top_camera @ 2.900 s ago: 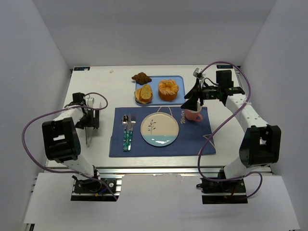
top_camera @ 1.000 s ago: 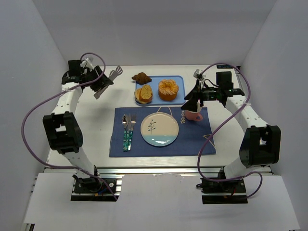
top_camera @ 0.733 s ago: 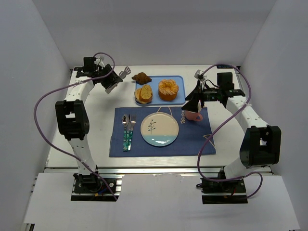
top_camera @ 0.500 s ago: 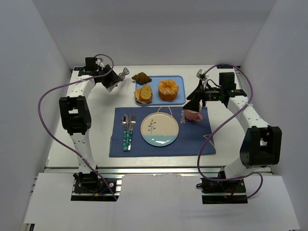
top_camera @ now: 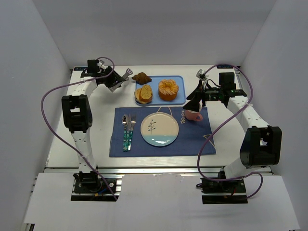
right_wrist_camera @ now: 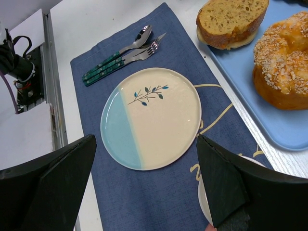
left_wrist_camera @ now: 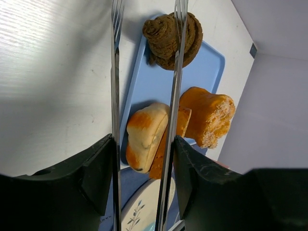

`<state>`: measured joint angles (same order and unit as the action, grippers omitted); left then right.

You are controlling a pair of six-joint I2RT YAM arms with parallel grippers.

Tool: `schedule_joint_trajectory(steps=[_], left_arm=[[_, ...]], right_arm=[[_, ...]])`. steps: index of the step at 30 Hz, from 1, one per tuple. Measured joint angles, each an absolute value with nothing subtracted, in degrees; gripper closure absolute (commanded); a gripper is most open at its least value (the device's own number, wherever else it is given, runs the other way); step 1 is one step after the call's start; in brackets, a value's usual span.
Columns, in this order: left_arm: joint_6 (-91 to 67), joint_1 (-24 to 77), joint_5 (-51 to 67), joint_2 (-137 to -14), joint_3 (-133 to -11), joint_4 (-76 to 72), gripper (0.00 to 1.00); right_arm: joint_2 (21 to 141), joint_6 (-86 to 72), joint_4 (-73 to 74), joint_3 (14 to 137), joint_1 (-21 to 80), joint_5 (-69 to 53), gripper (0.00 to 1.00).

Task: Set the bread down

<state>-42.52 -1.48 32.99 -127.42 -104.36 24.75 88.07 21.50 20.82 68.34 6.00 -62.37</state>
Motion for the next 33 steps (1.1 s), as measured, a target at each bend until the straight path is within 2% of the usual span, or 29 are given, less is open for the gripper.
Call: schedule_joint_trajectory(steps=[33], left_arm=[[-56.6, -1.3, 40.0, -128.2, -94.1, 8.4, 0.4]], right_arm=[[88.1, 21.5, 20.5, 67.7, 6.0, -63.6, 0.11]])
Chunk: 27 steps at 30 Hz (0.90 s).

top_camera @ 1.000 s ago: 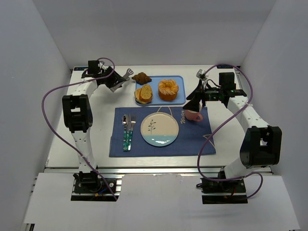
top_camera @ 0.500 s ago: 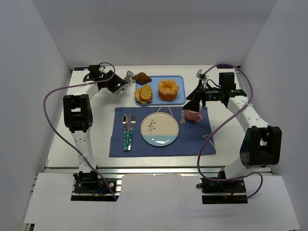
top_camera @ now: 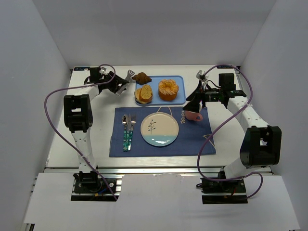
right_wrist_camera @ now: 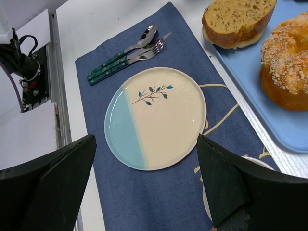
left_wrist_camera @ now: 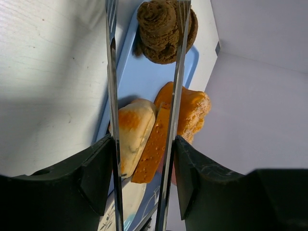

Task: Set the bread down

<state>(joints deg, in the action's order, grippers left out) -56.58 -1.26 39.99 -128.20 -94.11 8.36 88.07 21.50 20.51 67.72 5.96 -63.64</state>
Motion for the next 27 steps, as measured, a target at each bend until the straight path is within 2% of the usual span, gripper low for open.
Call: schedule_joint_trajectory(steps=[22, 24, 27], left_arm=[[-62.1, 1.4, 44.2, -128.2, -91.8, 1.8, 0.41], [-62.2, 1.7, 44.5, -128.2, -91.3, 1.7, 0.42], [-62.5, 1.6, 44.7, -128.2, -90.5, 1.6, 0.49]], right_arm=[[88.1, 21.5, 20.4, 67.5, 6.0, -64.3, 0.11], [88.1, 21.5, 20.4, 67.5, 6.0, -64.3, 0.11], [88.1, 21.5, 20.4, 67.5, 6.0, -64.3, 0.11]])
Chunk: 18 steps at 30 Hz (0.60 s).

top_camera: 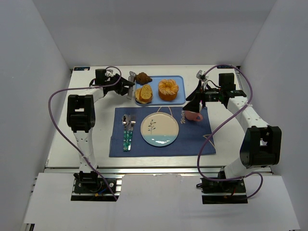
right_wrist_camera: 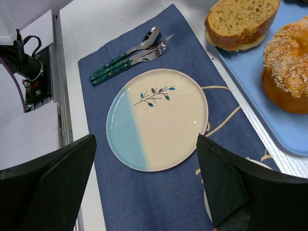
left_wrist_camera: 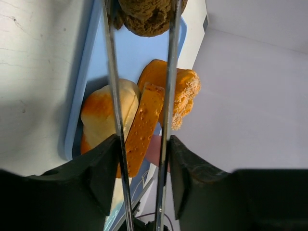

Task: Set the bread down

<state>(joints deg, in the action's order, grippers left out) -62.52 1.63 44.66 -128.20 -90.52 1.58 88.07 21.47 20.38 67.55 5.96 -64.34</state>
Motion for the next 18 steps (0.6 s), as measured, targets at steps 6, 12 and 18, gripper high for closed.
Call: schedule_joint_trajectory(steps=[6, 12, 18], left_arm=[[-63.5, 1.5, 45.1, -128.2, -90.3, -0.3, 0.68], [-64.7, 1.5, 45.9, -128.2, -90.3, -2.4, 0.76], [-65.8, 1.5, 46.4, -128.2, -90.3, -3.8, 0.87]], right_arm=[[88.1, 21.5, 20.4, 67.5, 6.0, -64.5, 0.11], [88.1, 21.5, 20.4, 67.5, 6.0, -64.5, 0.11], [88.1, 21.5, 20.4, 67.5, 6.0, -64.5, 0.11]])
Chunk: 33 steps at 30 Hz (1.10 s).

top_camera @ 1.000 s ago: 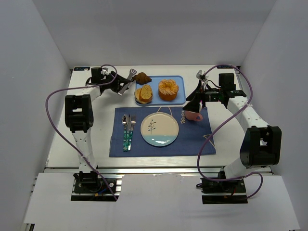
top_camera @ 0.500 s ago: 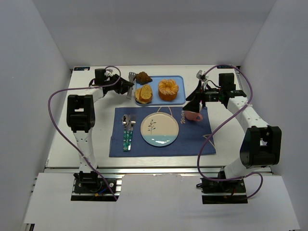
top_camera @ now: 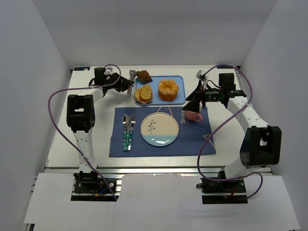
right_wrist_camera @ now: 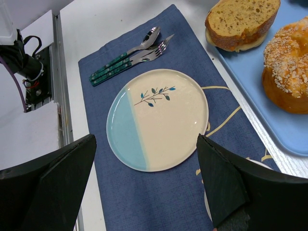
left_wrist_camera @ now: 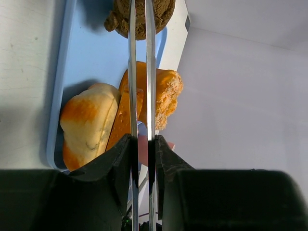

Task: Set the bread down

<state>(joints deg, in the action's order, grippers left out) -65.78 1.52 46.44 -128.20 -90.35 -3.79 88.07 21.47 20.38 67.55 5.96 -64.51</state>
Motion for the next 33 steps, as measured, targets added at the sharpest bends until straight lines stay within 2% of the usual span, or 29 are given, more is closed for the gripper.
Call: schedule_joint_trajectory(steps=[8, 20, 25, 33], left_arm=[[-67.1, 1.5, 47.8, -127.2, -89.9, -6.8, 0.97], [-68.7, 1.5, 50.2, -116.9, -82.3, -12.7, 1.0], [-67.3, 1.7, 53.5, -104.4, -71.2, -13.3, 1.0], [-59.8, 3.6, 59.0, -75.2, -46.8, -5.7, 1.0]], right_arm=[[88.1, 21.5, 20.4, 67.5, 6.0, -64.6, 0.11], [88.1, 21.5, 20.4, 67.5, 6.0, -64.6, 0.11], [88.0, 21.6, 20.4, 67.5, 5.9, -64.6, 0.11], [87.4, 21.9, 20.6, 67.9, 5.6, -64.4, 0.11]])
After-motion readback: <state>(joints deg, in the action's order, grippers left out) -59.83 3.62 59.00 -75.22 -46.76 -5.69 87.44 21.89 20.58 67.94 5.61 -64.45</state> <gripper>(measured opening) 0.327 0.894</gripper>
